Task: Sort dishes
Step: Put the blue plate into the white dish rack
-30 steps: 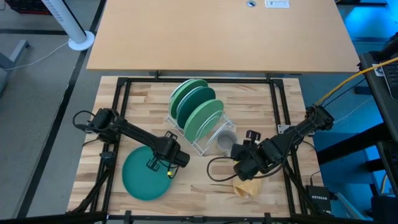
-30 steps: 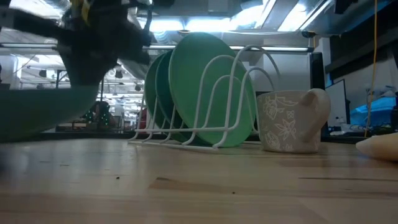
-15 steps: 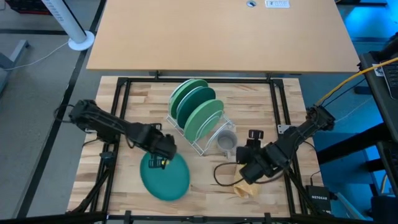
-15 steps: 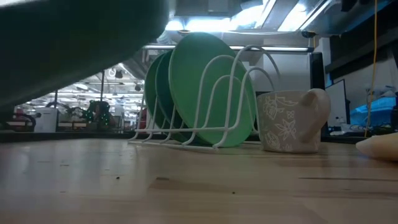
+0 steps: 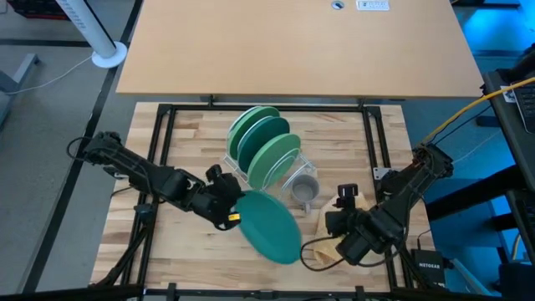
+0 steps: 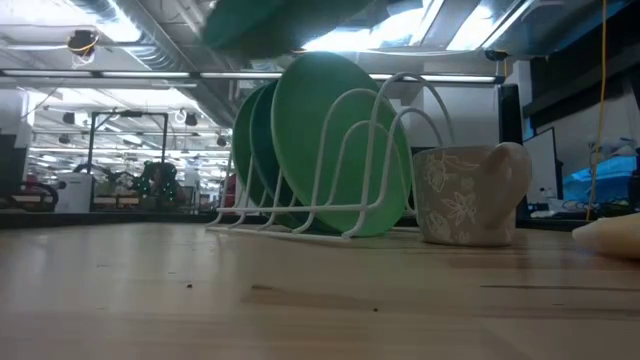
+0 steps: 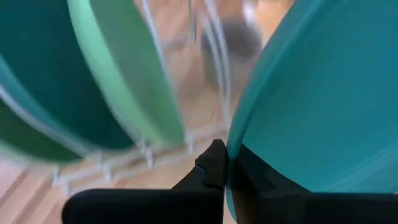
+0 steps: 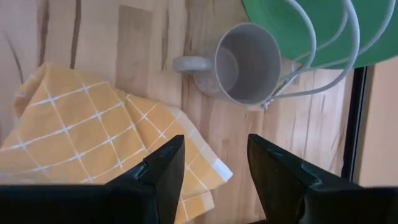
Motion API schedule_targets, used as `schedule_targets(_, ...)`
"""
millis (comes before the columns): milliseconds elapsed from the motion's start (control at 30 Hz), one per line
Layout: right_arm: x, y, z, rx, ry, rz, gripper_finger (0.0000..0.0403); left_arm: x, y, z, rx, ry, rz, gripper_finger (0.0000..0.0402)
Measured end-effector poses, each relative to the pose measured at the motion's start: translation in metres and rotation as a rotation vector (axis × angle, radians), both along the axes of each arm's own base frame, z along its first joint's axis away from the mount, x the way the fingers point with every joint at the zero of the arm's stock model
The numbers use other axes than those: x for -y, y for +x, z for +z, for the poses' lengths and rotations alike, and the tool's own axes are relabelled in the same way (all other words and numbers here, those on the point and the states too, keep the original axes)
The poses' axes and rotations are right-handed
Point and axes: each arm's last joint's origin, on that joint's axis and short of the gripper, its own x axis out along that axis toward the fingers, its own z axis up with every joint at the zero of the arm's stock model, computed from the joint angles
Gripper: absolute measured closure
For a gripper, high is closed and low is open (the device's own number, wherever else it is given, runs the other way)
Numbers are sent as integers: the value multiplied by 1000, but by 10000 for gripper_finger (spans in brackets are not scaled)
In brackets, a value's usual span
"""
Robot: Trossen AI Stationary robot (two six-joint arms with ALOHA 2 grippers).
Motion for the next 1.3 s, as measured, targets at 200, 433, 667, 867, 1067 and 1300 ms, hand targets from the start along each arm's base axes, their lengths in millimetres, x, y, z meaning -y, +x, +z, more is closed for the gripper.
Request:
schedule_targets(200, -15, -14, 0, 1, 1, 68, 223, 5, 8, 13, 233, 80, 126, 402)
schedule_targets(433, -37, -40, 0, 3, 2, 185, 224, 0, 10, 23, 428, 216, 364, 402)
schedule_targets(667, -52, -62, 0, 35, -21, 279, 224, 3, 22, 34, 616, 284, 545, 401)
schedule_targets(867, -54, -65, 1, 54, -34, 295, 224, 13, 51, 18, 640, 355, 609, 401)
schedule_targets(1067, -54, -64, 1, 57, -37, 293, 224, 24, 75, -2, 626, 445, 685, 401)
schedule_targets(1300, -53, -64, 1, 77, -52, 293, 224, 22, 95, -23, 570, 503, 682, 401)
